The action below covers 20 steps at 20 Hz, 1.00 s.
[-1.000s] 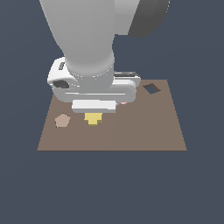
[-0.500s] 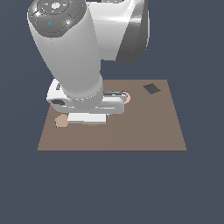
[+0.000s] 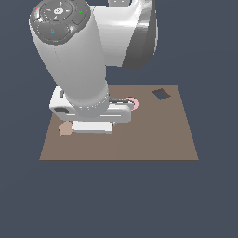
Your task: Insert a designated object into the corresponding slot on a board.
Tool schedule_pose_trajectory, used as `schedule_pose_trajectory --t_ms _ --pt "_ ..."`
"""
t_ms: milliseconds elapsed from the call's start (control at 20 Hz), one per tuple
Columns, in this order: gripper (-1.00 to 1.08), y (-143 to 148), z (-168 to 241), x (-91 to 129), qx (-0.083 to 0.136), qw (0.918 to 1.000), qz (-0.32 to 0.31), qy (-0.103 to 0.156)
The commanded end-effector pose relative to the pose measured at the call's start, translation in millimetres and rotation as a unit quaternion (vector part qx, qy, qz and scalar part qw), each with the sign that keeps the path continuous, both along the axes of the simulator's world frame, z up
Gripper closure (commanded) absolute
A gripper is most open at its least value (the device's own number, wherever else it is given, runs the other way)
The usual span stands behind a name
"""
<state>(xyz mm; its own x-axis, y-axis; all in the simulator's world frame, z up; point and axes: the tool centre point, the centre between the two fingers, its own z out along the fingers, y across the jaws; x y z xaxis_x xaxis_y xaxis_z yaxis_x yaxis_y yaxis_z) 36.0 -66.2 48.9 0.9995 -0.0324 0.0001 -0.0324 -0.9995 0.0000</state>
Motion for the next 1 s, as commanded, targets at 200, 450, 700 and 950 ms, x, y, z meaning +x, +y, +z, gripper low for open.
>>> schedule_pose_trajectory --t_ms 200,450,700,950 --pt "-0.92 0 -15 0 0.000 1.0000 0.000 0.000" --pt "1.08 0 -19 0 0.000 1.0000 0.000 0.000" --pt "1.08 0 -19 0 0.000 1.0000 0.000 0.000" --pt "1.08 0 -18 0 0.000 1.0000 0.000 0.000"
